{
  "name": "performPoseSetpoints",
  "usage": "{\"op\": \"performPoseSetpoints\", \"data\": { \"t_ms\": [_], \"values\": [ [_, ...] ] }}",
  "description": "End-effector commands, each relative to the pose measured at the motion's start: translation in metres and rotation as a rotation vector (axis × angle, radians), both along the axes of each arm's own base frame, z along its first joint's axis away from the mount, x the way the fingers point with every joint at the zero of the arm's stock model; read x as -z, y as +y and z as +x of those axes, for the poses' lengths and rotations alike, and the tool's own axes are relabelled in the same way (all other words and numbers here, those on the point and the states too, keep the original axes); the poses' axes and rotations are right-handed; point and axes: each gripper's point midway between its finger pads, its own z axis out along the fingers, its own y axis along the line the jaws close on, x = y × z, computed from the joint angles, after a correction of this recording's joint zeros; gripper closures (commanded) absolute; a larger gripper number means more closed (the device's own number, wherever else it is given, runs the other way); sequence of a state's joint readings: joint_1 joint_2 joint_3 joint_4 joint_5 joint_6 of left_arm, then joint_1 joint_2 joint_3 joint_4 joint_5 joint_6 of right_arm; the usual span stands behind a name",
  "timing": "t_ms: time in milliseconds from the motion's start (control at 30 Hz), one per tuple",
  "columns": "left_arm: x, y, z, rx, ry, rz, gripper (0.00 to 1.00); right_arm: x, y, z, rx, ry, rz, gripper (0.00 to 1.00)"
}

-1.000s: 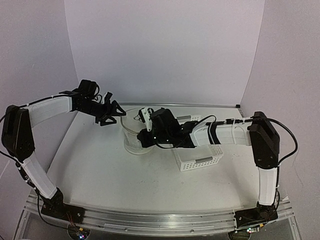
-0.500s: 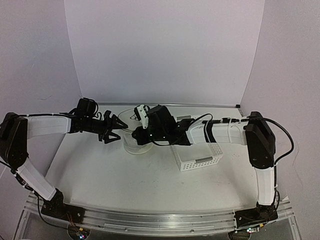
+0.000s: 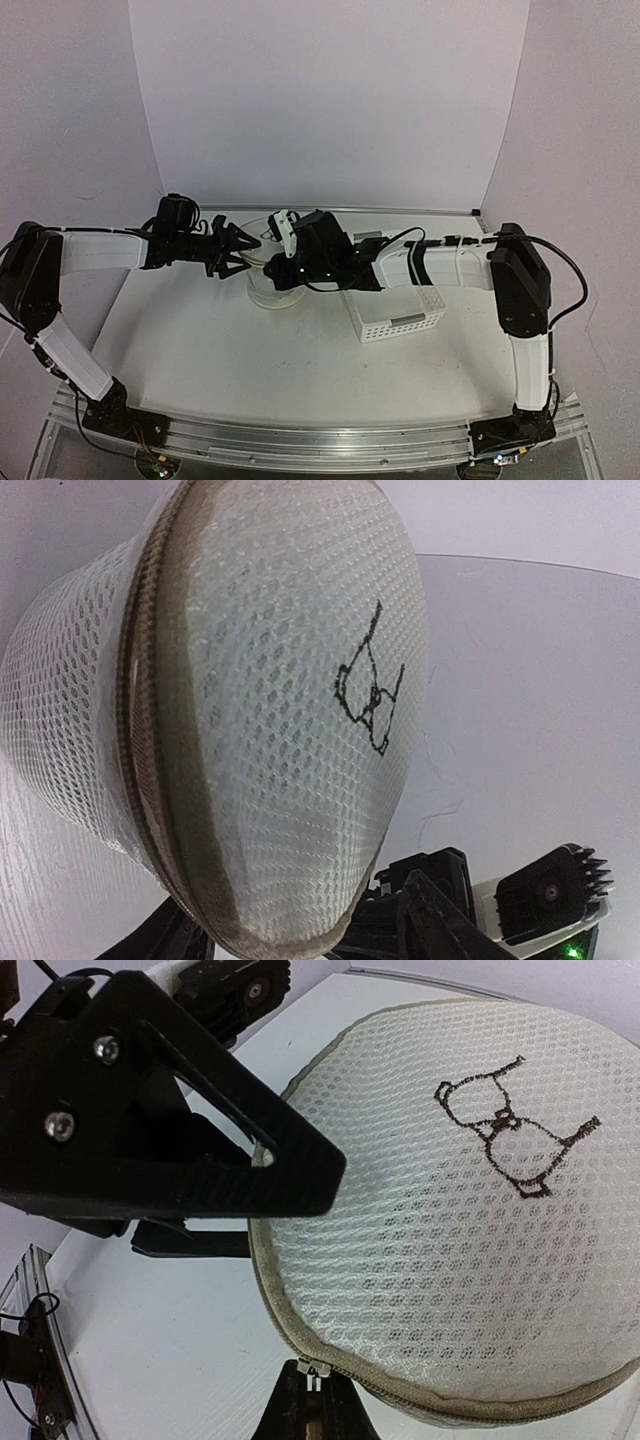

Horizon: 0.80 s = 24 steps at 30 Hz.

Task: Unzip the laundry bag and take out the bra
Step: Hold the laundry bag at the center of the board.

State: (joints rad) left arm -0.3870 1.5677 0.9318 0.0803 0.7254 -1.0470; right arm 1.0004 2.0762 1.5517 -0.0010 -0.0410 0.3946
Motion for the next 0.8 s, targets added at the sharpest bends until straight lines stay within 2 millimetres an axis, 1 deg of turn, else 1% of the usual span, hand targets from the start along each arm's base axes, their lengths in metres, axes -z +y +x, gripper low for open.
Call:
{"op": "performPoseSetpoints", "data": {
  "t_ms": [0, 133, 200, 233, 300, 433, 467, 567, 767],
  "values": [
    [-0.018, -0.011, 0.011, 0.017, -0.055, -0.039, 0.40, -0.023, 0.008, 0.001, -0.005, -0.034, 0.052, 1.00],
    [-0.013, -0.012, 0.010, 0.017, -0.045, -0.038, 0.45, -0.022, 0.008, 0.000, -0.006, -0.033, 0.051, 1.00],
    [-0.013, -0.013, 0.011, 0.022, -0.044, -0.042, 0.50, -0.022, 0.008, 0.000, -0.009, -0.032, 0.052, 1.00],
    [-0.014, -0.013, 0.010, 0.025, -0.046, -0.045, 0.57, -0.021, 0.008, 0.000, -0.008, -0.030, 0.050, 1.00],
    [-0.016, -0.014, 0.011, 0.029, -0.054, -0.050, 0.67, -0.019, 0.007, -0.001, -0.007, -0.028, 0.046, 1.00],
    [-0.016, -0.015, 0.010, 0.037, -0.057, -0.053, 0.96, -0.019, 0.006, -0.001, -0.005, -0.029, 0.044, 1.00],
    [-0.015, -0.015, 0.010, 0.040, -0.056, -0.053, 1.00, -0.018, 0.006, -0.001, -0.005, -0.028, 0.043, 1.00],
    [-0.016, -0.015, 0.010, 0.048, -0.062, -0.056, 1.00, -0.017, 0.004, -0.002, -0.004, -0.027, 0.039, 1.00],
    [-0.024, -0.014, 0.008, 0.070, -0.097, -0.063, 1.00, -0.011, -0.010, -0.003, 0.015, -0.050, -0.001, 1.00]
  ]
}}
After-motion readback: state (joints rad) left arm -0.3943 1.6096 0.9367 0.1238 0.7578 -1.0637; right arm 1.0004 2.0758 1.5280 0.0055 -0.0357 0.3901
